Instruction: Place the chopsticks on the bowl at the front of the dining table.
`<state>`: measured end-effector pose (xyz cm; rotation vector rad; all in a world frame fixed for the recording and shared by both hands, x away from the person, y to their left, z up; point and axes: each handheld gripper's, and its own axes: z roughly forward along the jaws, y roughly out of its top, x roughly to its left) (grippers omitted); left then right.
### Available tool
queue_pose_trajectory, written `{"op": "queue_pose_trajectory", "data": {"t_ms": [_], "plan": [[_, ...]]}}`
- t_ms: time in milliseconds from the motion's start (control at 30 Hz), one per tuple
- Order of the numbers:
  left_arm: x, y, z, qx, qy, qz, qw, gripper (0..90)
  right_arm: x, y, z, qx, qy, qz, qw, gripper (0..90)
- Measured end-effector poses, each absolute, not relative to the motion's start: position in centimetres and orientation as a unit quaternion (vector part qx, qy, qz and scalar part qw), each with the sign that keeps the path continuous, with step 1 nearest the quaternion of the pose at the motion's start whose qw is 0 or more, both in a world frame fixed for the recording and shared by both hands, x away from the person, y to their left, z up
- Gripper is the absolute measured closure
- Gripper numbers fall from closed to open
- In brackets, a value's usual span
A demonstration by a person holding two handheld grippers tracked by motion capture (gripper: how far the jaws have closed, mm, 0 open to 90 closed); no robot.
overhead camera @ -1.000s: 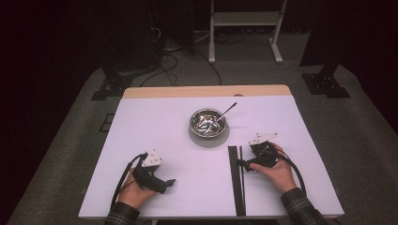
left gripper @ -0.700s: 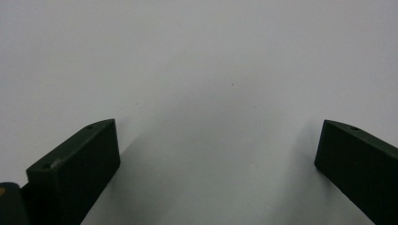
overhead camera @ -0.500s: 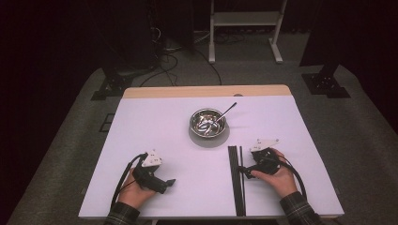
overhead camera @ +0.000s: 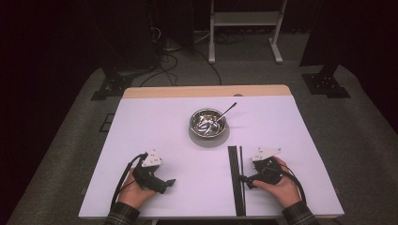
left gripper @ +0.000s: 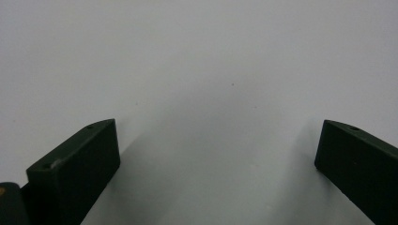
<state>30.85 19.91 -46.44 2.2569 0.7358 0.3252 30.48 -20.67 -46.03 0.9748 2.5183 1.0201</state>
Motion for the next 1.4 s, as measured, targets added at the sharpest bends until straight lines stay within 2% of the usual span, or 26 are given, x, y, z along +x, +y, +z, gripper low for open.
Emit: {"op": "queue_pose_trajectory", "data": {"t_ms": [500, 1400], "plan": [[30.8, 19.9, -46.4, 0.877, 0.286, 0.127, 0.364, 0.0, 27.2, -20.5, -46.0, 0.315, 0.875, 0.345, 0.125, 12.8], [30.8, 19.9, -46.4, 0.877, 0.286, 0.127, 0.364, 0.0, 26.6, -23.2, -45.9, 0.341, 0.868, 0.336, 0.132, 12.7]]}}
